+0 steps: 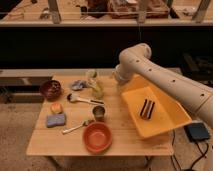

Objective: Place banana in purple bowl

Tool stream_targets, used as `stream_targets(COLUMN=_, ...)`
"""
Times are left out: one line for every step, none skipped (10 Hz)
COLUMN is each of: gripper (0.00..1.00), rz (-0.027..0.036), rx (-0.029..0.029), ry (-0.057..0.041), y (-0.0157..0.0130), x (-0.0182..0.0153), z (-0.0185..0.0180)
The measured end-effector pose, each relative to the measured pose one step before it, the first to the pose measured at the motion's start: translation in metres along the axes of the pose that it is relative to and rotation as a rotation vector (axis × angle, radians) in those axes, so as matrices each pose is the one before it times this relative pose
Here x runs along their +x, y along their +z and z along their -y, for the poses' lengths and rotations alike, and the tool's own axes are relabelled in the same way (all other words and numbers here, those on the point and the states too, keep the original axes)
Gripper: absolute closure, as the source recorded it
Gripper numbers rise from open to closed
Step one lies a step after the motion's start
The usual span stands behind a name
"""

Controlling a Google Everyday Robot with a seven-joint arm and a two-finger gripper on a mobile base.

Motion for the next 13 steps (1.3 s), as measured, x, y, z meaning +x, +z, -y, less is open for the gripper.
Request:
stream_targets(gripper=0.35, rz=0.01787, rx=-0.00944, ry=-0.00768, y=0.00489, x=-0.00501, z=0.00474)
stream_targets(gripper=0.35, rz=0.01733, rx=-0.00963, ry=-0.00634, y=0.00757, x=-0.00924, z=0.00710)
stream_targets(gripper=0.35, rz=0.01783, rx=-0.01024, ry=-0.00269, y=0.01272, x=-0.01549, z=0.01156)
stream_targets(gripper=0.35, rz=0.01162, rx=-0.00653, ry=0.00375, y=0.01301, x=-0.01563, z=0.01269)
stream_targets(gripper=0.35, rz=0.01242, rx=-0.00287, ry=0.00768, y=0.01191, x=-0.01428, z=0.01199)
stream_targets(gripper=0.35, rz=0.02645, rx=-0.00181, ry=0.02471, y=0.01970, x=-0.01633, z=0.02124)
stream_targets(gripper=0.35, rz=0.02685, rx=0.00013, ry=0.03007, y=0.01698, x=-0.00483, z=0.01776)
stream_targets(gripper=0.35, rz=0.01808, rx=-0.00058, ry=0.02033, y=0.01119, x=-0.00249, z=0.01039)
stream_targets(gripper=0.35, rz=0.02273, rx=0.00009, ry=0.02886, y=0.01435, x=-0.00094, z=0.01167)
stream_targets(gripper=0.35, rz=0.01118, rx=0.00044, ry=0.01708, y=0.00530, x=0.00130, z=0.00307)
stream_targets(gripper=0.35, rz=0.00851, rx=0.00142, ry=0.01816, y=-0.00002, x=0.00317, z=0.00071)
stream_targets(gripper=0.35, rz=0.01148, rx=-0.00311, ry=0.02201, y=-0.00227, x=0.00879, z=-0.00203)
stream_targets(gripper=0.35, rz=0.01787, rx=-0.00850, ry=0.01554, y=-0.00275, x=0.00994, z=-0.00383)
